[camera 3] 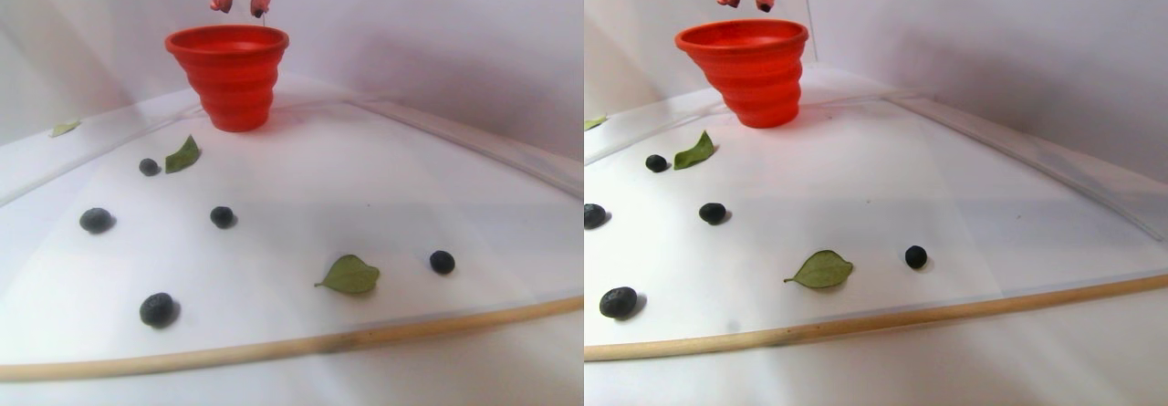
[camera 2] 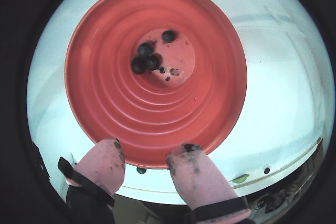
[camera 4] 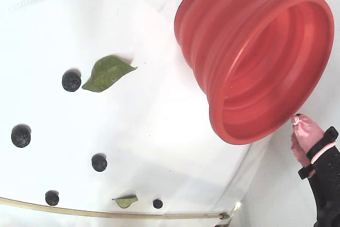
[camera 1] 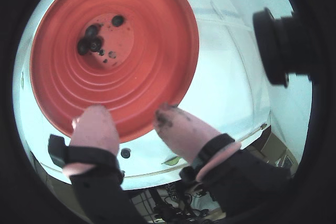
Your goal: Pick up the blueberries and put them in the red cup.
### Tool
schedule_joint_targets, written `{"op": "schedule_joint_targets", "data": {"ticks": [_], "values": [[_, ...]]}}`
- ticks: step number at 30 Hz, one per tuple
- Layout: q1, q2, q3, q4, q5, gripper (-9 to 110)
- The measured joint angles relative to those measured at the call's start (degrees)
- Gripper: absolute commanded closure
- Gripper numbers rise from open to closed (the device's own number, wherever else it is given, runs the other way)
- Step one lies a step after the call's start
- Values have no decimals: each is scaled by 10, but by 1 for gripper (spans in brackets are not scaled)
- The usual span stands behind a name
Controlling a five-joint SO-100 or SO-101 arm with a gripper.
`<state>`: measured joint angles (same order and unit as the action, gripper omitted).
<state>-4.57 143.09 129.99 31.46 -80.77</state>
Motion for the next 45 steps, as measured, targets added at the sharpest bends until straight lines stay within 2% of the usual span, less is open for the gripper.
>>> {"op": "schedule_joint_targets", "data": {"ticks": [45], "values": [[230, 40, 22, 235, -148, 88]]}}
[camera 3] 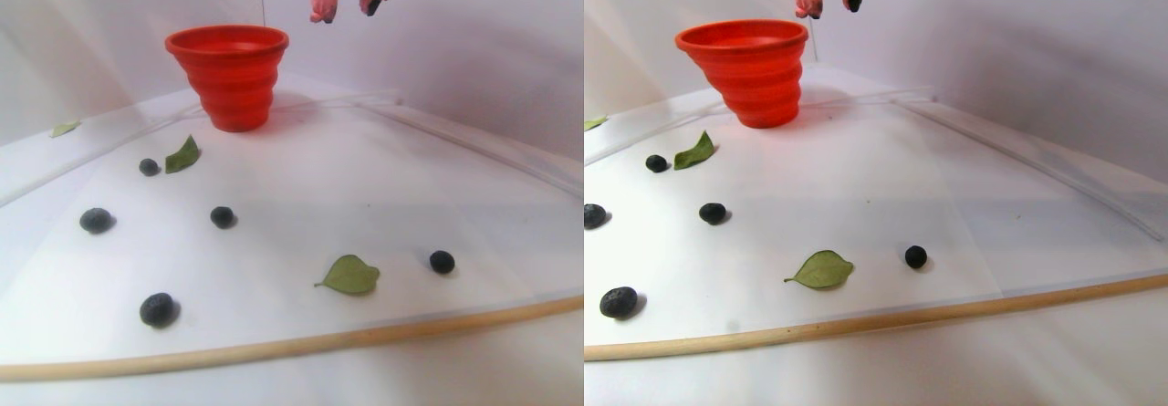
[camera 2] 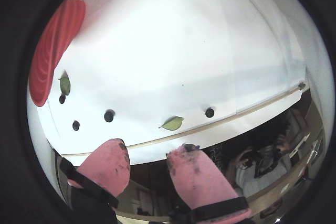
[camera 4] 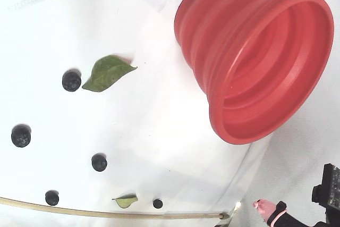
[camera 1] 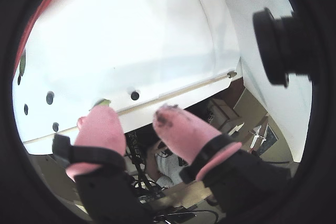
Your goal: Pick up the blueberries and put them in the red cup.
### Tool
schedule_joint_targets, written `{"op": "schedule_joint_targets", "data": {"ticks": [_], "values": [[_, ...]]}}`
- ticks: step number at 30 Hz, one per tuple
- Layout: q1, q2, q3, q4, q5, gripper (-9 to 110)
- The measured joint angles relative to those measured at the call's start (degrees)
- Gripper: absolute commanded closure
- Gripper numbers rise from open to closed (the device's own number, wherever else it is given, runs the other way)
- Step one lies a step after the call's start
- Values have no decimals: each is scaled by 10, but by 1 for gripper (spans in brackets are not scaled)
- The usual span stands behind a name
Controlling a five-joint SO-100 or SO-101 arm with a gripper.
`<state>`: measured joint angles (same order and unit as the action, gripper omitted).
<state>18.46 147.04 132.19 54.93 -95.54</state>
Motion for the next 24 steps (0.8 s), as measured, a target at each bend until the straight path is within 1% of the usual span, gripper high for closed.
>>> {"op": "schedule_joint_targets", "data": {"ticks": [12, 24], "values": [[68, 2, 72, -7, -51, 88], [116, 3, 158, -57, -103, 88]]}}
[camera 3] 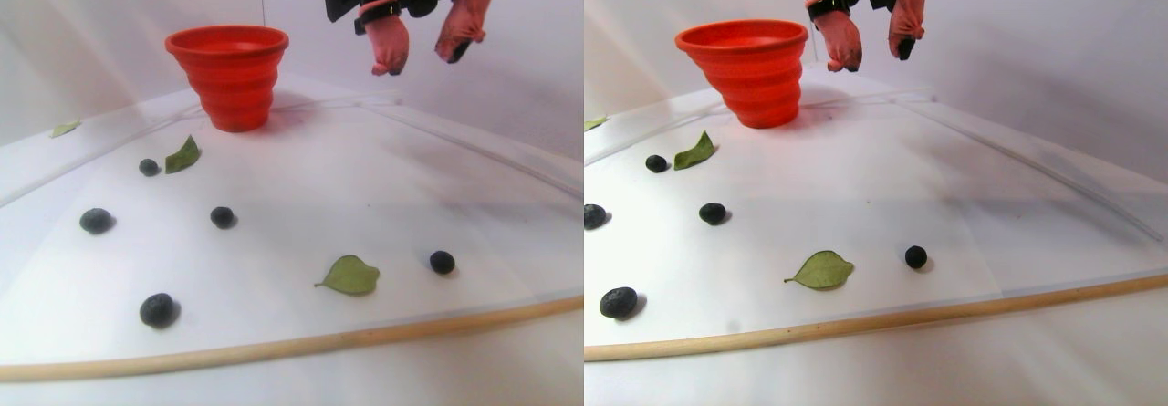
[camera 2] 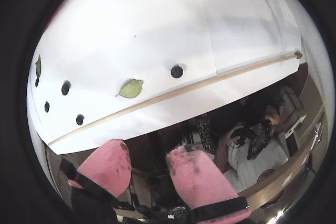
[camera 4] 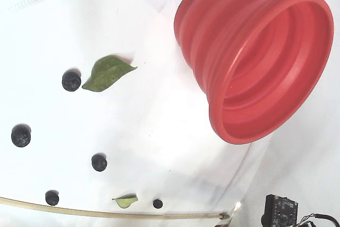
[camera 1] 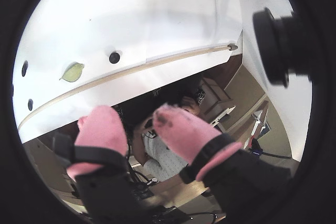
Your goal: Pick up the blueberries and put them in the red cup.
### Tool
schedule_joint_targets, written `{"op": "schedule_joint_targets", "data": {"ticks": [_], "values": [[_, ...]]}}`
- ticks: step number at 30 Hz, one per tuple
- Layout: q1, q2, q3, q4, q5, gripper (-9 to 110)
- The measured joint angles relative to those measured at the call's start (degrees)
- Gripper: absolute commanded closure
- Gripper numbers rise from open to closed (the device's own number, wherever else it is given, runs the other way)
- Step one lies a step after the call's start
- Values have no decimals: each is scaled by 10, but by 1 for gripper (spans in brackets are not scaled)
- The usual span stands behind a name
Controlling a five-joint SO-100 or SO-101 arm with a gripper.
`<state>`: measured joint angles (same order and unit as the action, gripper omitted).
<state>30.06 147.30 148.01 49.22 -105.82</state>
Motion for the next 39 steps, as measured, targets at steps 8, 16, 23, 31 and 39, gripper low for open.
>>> {"op": "schedule_joint_targets", "data": {"ticks": [8, 16, 23, 31, 39], "values": [[25, 1, 57, -52, -35, 87], [42, -22, 99, -122, -59, 87], [44, -71, 131, -202, -70, 87], [52, -199, 129, -313, -70, 87], [52, -307, 93, -378, -65, 87]]}}
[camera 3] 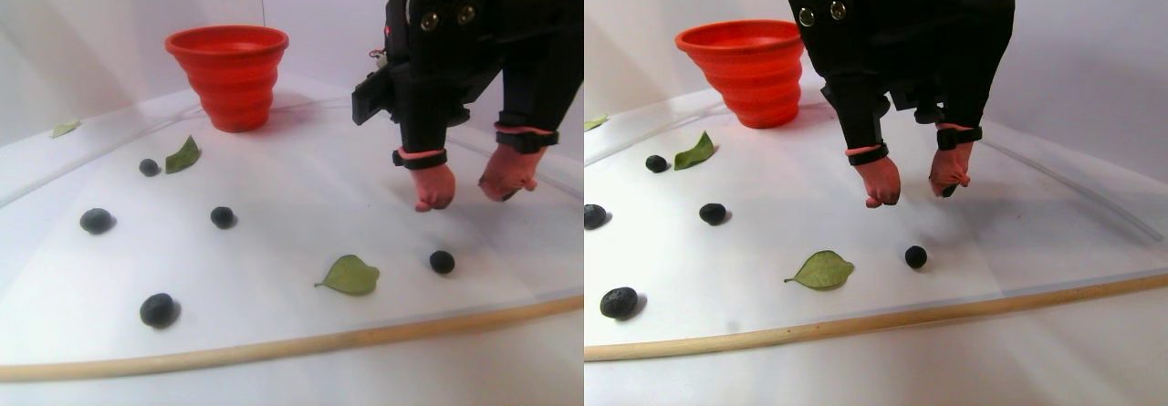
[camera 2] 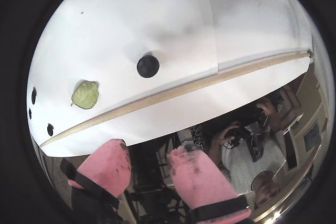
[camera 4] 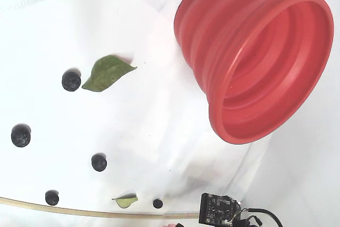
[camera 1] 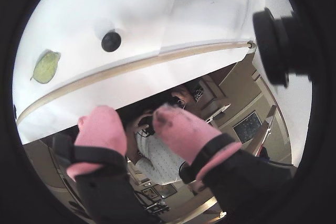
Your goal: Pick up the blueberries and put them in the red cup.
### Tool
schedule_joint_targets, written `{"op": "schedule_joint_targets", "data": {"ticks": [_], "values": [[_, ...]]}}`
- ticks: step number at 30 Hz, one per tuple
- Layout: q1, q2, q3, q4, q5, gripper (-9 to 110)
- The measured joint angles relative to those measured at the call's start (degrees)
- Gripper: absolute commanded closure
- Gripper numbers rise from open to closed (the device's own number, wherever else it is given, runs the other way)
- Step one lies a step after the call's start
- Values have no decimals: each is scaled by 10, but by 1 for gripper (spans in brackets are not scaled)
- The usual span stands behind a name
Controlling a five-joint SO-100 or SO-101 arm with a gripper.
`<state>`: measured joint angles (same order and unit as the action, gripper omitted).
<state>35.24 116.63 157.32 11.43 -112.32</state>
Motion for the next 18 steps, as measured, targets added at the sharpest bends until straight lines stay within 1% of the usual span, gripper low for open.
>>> {"op": "schedule_joint_targets", "data": {"ticks": [18], "values": [[-1, -104, -20, -92, 4, 86]]}}
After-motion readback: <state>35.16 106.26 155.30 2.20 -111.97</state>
